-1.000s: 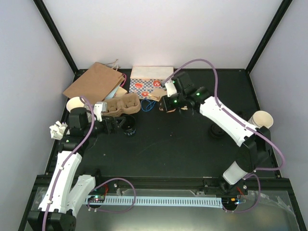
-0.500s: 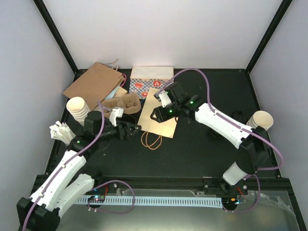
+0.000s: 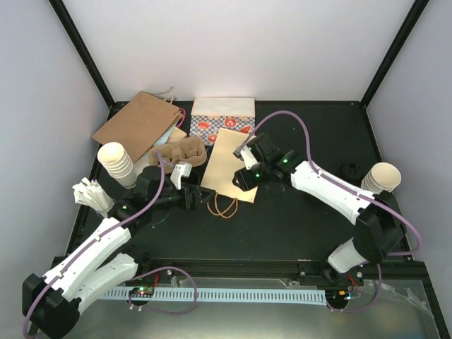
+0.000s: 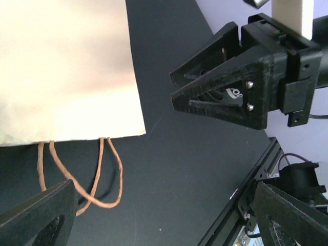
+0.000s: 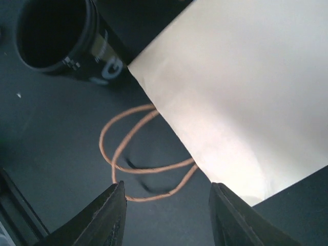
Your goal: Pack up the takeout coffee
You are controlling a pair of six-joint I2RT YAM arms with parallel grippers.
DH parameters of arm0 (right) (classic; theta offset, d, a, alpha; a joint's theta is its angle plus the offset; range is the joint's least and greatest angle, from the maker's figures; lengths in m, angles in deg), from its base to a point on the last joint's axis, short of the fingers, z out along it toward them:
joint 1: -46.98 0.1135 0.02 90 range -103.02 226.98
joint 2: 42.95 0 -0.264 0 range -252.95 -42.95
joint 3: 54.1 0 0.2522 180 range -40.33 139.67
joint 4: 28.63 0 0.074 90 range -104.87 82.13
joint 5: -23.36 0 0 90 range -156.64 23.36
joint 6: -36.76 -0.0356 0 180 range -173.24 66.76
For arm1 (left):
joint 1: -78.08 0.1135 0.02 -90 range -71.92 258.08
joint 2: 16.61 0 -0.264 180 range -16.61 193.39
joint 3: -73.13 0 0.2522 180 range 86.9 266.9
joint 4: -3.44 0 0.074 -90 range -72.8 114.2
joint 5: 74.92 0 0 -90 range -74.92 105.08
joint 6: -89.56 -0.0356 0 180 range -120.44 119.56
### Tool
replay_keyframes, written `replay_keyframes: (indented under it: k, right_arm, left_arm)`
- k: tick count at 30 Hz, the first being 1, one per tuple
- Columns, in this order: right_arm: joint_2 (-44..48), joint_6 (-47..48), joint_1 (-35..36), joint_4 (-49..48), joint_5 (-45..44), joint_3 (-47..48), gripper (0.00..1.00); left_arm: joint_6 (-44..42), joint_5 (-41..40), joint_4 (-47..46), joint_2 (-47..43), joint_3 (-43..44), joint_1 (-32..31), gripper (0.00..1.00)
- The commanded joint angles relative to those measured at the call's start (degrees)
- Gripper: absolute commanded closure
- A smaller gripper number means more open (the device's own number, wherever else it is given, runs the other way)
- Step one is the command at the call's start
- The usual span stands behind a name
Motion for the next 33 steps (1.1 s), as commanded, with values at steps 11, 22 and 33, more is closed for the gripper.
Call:
replay_keyframes:
  k: [11,22,33]
  right_arm:
    - [8.6,2.0,0.7,-9.6,-4.4,-12.6,0.56]
    - [11.5,7.8,0.6,-11.9,-3.3,-15.3,0.29]
    - [-1.5,14.6,7.8,-10.4,-6.3,-9.5,0.35]
  left_arm:
    - [4.9,-6.1,-3.4,-0.6,-6.5,-6.2,0.03]
    - [4.9,-7.9,-3.6,-2.8,-8.4,-6.9,0.01]
    - [7.1,-11.4,-0.6,-3.3,-9.3,-6.9,0.01]
